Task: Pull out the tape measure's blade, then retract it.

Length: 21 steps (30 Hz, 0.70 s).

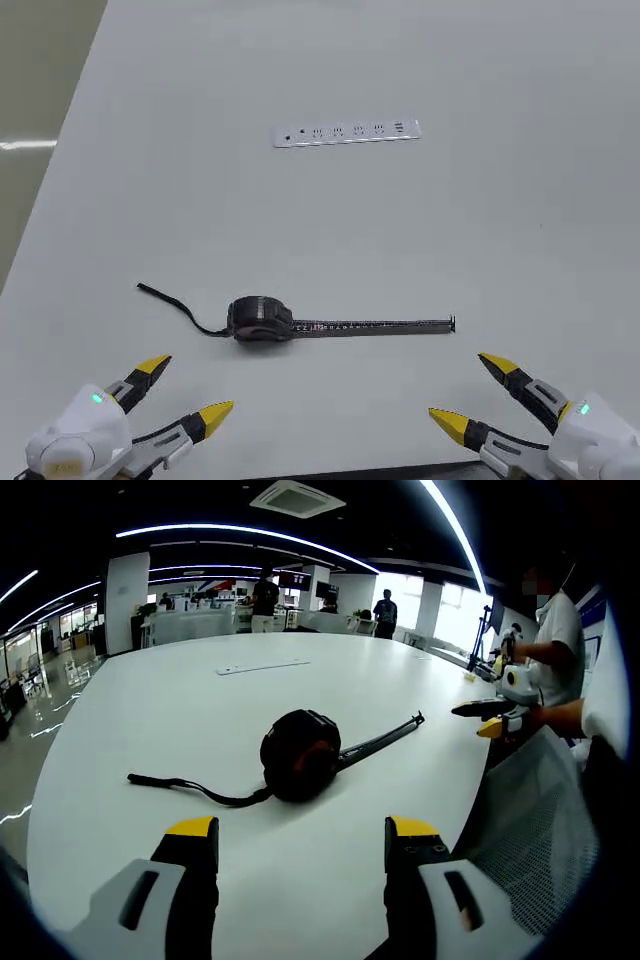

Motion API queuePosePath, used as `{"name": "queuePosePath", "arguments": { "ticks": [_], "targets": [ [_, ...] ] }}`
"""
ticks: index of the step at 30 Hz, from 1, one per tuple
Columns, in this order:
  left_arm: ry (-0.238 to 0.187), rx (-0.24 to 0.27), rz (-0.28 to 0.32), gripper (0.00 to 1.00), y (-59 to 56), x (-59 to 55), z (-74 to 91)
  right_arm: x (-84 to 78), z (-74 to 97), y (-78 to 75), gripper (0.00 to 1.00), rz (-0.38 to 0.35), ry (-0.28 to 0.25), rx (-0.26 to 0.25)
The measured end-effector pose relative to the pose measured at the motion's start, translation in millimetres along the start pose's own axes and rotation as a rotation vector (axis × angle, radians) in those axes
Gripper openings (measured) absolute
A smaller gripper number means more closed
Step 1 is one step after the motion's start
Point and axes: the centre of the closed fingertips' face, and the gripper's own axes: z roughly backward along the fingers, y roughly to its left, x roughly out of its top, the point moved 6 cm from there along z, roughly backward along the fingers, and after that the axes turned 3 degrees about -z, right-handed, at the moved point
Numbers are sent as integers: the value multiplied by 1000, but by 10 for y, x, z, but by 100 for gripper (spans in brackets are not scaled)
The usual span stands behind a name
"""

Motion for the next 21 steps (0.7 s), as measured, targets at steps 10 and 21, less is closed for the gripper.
{"name": "queuePosePath", "arguments": {
  "ticks": [10, 21],
  "targets": [
    [-3, 8, 10, 65, 18, -5, 3, 9, -22, -5, 64, 2, 5, 15],
    [-1, 3, 4, 65, -17, -11, 23, 27, -42, -6, 64, 6, 8, 21]
  ]
}}
